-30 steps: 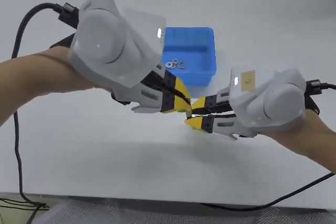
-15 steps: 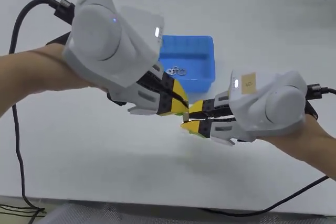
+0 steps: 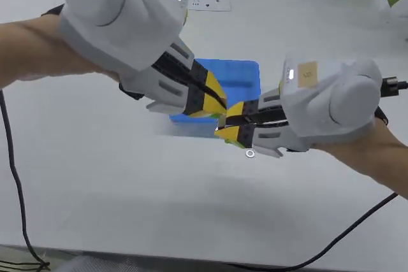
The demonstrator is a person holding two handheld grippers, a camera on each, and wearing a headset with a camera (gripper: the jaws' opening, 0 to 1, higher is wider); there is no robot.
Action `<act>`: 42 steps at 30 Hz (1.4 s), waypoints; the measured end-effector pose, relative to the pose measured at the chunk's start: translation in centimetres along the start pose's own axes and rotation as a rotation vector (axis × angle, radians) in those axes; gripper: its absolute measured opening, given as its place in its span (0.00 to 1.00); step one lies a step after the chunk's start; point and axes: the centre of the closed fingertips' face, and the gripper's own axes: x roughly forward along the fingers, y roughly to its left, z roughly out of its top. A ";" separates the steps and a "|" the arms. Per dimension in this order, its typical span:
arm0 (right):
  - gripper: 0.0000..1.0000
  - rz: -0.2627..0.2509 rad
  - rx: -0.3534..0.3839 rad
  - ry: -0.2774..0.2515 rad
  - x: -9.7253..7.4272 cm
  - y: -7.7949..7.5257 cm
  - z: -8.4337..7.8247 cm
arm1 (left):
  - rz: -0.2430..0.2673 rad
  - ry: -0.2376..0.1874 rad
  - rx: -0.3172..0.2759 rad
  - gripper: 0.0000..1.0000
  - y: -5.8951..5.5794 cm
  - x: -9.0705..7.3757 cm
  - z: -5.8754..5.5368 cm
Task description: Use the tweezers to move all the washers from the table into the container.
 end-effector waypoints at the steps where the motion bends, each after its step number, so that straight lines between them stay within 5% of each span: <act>1: 0.10 -0.003 -0.005 -0.002 0.0 -0.2 0.2 | 0.008 0.000 0.006 0.06 0.3 -0.2 0.0; 12: 0.10 -0.007 -0.022 -0.039 1.1 -2.8 2.0 | 0.027 -0.003 0.013 0.06 2.7 -1.5 -0.3; 22: 0.10 -0.051 -0.008 -0.066 1.8 -6.8 2.4 | 0.046 -0.015 0.024 0.06 6.9 -1.9 -0.8; 31: 0.10 -0.055 -0.009 -0.031 3.7 -8.8 0.4 | 0.042 -0.006 0.004 0.06 9.3 -0.2 -3.1; 42: 0.10 -0.015 0.046 0.030 6.1 -9.3 -3.2 | 0.019 0.000 -0.077 0.06 10.3 2.6 -6.5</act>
